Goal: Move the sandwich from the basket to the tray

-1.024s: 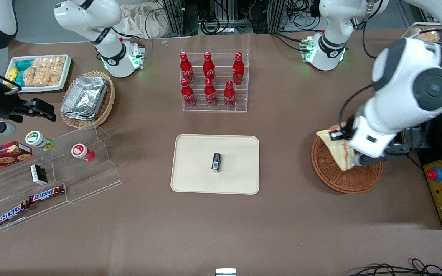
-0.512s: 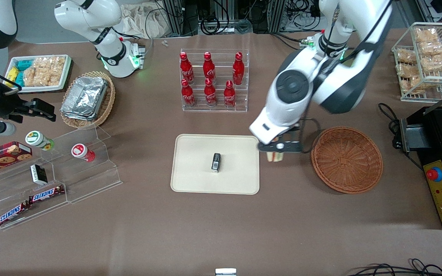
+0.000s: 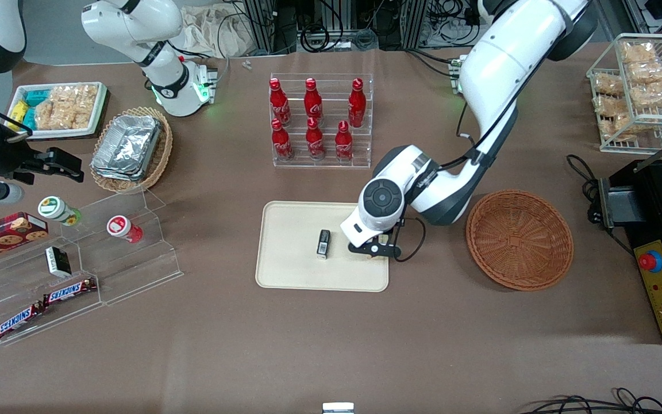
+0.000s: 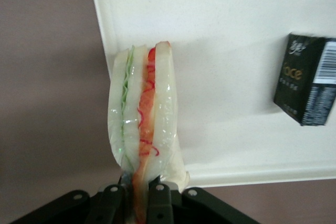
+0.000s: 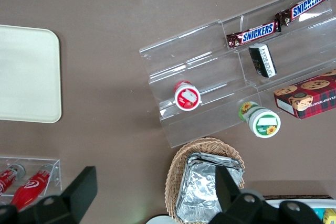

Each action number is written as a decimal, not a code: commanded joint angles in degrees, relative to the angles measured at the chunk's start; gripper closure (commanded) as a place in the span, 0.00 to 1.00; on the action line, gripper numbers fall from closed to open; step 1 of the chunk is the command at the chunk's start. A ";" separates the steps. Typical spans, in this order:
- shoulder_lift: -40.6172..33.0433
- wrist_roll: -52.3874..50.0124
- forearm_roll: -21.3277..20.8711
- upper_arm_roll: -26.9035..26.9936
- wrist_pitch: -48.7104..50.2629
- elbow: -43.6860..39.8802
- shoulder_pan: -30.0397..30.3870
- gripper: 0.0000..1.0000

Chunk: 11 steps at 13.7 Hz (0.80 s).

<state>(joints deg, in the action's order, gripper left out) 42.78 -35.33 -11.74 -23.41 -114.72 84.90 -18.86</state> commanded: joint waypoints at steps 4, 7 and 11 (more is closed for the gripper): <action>2.58 -3.33 -1.44 0.47 -2.79 -2.55 -1.09 0.00; 0.92 -3.70 -1.27 0.47 -1.13 -2.55 -0.22 0.00; -7.59 0.75 -1.18 0.56 7.37 -1.76 5.39 0.00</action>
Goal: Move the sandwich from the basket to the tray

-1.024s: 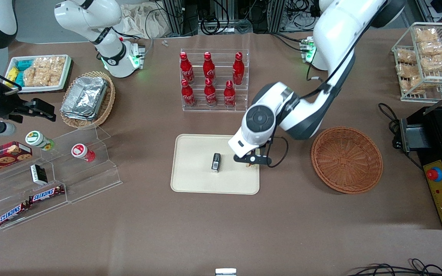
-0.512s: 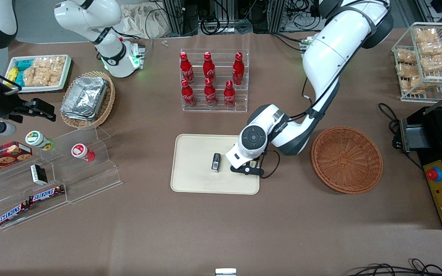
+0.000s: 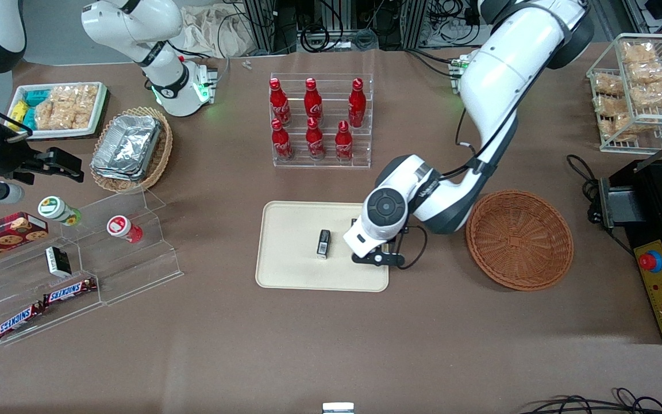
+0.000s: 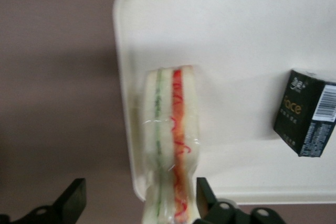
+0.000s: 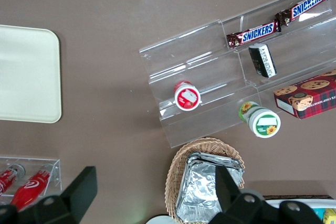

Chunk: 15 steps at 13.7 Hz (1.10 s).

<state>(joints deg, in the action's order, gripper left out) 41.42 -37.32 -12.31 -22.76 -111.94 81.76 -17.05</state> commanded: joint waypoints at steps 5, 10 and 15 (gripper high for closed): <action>-18.89 21.12 1.06 -0.18 17.43 1.38 13.68 0.00; -25.76 29.67 1.76 -0.18 23.69 0.77 24.67 0.00; -27.35 31.95 6.42 -0.01 24.75 0.59 32.60 0.00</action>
